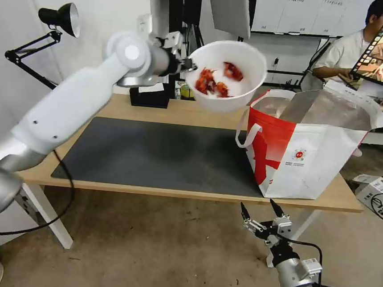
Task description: Pick up the trash from the table and place it into the takeout bag.
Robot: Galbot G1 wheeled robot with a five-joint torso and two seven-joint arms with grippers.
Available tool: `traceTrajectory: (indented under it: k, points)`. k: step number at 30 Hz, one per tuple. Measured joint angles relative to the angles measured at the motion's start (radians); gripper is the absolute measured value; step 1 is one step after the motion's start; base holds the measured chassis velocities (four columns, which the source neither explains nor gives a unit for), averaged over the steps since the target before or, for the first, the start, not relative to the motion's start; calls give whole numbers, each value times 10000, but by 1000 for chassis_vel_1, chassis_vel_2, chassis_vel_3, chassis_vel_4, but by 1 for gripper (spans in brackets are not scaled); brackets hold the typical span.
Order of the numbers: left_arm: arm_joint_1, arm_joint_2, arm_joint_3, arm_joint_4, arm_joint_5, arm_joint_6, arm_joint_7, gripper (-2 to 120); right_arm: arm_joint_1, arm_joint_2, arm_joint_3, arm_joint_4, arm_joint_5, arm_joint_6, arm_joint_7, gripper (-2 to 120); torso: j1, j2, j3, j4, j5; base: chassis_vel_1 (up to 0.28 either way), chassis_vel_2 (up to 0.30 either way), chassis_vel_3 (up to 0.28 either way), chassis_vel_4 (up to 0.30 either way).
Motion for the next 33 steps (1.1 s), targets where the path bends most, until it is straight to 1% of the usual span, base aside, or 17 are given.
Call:
traceTrajectory:
  k: [1,2,3,6,7,10,11,14,15,17,18,19,22,27,30,31,33]
  points:
    - [-17,-42,5,30,7,-1,-2,0,0,0,0,0,0,0,0,100,0,0,0,0,0,0,0,0,0]
    - [-163,-510,44,367,82,-19,-50,0,0,0,0,0,0,0,0,100,0,0,0,1,2,0,0,0,0]
    - [-163,-510,44,367,82,-19,-50,0,0,0,0,0,0,0,0,100,0,0,0,1,2,0,0,0,0]
    - [-315,-1272,47,974,266,-36,-99,0,-1,0,-1,0,0,0,0,100,0,0,0,3,0,0,0,0,0]
    - [-315,-1272,47,974,266,-36,-99,0,-1,0,-1,0,0,0,0,100,0,0,0,3,0,0,0,0,0]
    - [-402,-2063,40,1569,485,-47,-84,0,0,0,0,0,0,0,0,100,0,0,0,0,1,0,0,0,0]
    - [-402,-2063,40,1569,485,-47,-84,0,0,0,0,0,0,0,0,100,0,0,0,0,1,0,0,0,0]
    - [-447,-2745,22,2098,732,-74,-47,0,0,0,0,0,0,0,0,100,-1,0,0,0,0,0,0,0,0]
    - [-447,-2745,22,2098,732,-74,-47,0,0,0,0,0,0,0,0,100,-1,0,0,0,0,0,0,0,0]
    - [-455,-3217,45,2446,922,-87,-22,0,0,0,0,1,0,0,0,100,0,0,0,2,-1,0,0,0,0]
    - [-456,-3356,52,2550,976,-96,-13,0,0,0,0,0,0,0,0,100,0,0,0,1,0,0,0,0,0]
    - [-456,-3356,52,2550,976,-96,-13,0,0,0,0,0,0,0,0,100,0,0,0,1,0,0,0,0,0]
    - [-454,-3881,92,2916,1124,-362,26,0,0,0,0,0,0,0,0,100,0,0,0,0,0,0,0,0,0]
    - [-373,-4141,144,3063,1326,-648,200,0,0,0,0,1,0,0,0,100,-1,0,-1,1,0,0,0,0,0]
    - [-292,-4234,360,3067,1645,-1124,341,0,0,0,0,0,0,0,0,100,-1,0,0,3,-1,0,0,0,0]
    - [-292,-4234,360,3067,1645,-1124,341,0,0,0,0,0,0,0,0,100,-1,0,0,3,-1,0,0,0,0]
    - [-243,-4273,608,3087,2259,-1648,570,0,0,0,0,0,0,1,0,100,-2,0,-1,2,-2,0,0,0,0]
